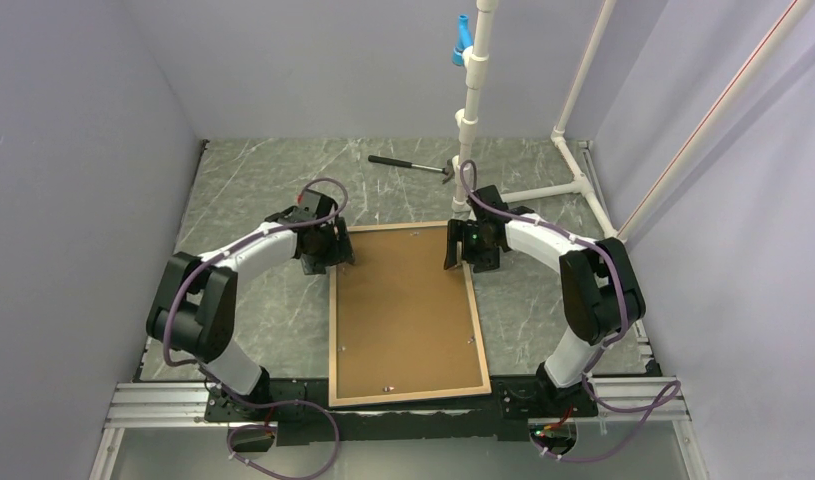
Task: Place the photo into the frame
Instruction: Install the photo frame at the center of the board.
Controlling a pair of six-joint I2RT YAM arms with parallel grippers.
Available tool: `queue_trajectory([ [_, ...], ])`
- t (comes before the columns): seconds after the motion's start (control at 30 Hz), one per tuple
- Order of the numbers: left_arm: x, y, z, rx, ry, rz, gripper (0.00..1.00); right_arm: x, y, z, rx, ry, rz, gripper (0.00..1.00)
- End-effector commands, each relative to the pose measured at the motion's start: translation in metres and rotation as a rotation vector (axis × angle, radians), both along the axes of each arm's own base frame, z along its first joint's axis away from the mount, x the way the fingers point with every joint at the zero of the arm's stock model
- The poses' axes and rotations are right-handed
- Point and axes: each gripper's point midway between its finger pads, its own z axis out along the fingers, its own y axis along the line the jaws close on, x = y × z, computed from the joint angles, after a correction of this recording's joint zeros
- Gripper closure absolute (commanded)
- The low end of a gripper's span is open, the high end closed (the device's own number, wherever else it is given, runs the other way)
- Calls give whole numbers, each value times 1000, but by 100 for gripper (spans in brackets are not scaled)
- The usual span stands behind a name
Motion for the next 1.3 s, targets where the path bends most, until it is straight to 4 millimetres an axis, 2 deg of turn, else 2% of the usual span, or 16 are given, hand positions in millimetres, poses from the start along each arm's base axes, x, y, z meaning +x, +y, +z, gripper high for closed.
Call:
queue_trajectory([
  [0.0,14,2,-2,61,-8,4,25,1,7,4,50,-22,6,22],
  [0.2,13,3,-20,152,38,12,30,-2,5,0,41,-11,12,22],
  [0.3,8,4,-29,178,61,4,36,-3,5,0,43,-12,12,22],
  [0.37,6,2,-32,180,64,-2,49,-2,5,0,40,-12,12,22],
  [0.57,1,2,-36,175,71,-15,97,-1,5,2,39,-14,12,22],
  [0.6,2,1,-36,176,73,-19,100,-2,5,2,38,-14,14,22],
  [0.77,4,-3,-29,154,55,-29,100,-2,3,6,33,-23,11,22],
  [0.93,4,-4,-15,132,27,-27,98,-1,0,11,27,-34,9,21],
  [1.0,2,-4,-7,126,15,-27,87,-1,-2,14,28,-38,5,20],
  [1.1,-1,-3,3,108,-7,-29,49,-2,-5,20,27,-52,0,17],
  [1.13,-3,-2,6,104,-12,-29,40,-2,-6,22,29,-57,-1,16],
  [1.2,-9,-3,10,88,-19,-41,32,-4,-8,26,34,-64,-5,15],
  [1.27,-16,-3,11,72,-19,-51,30,-6,-11,30,43,-68,-11,14],
])
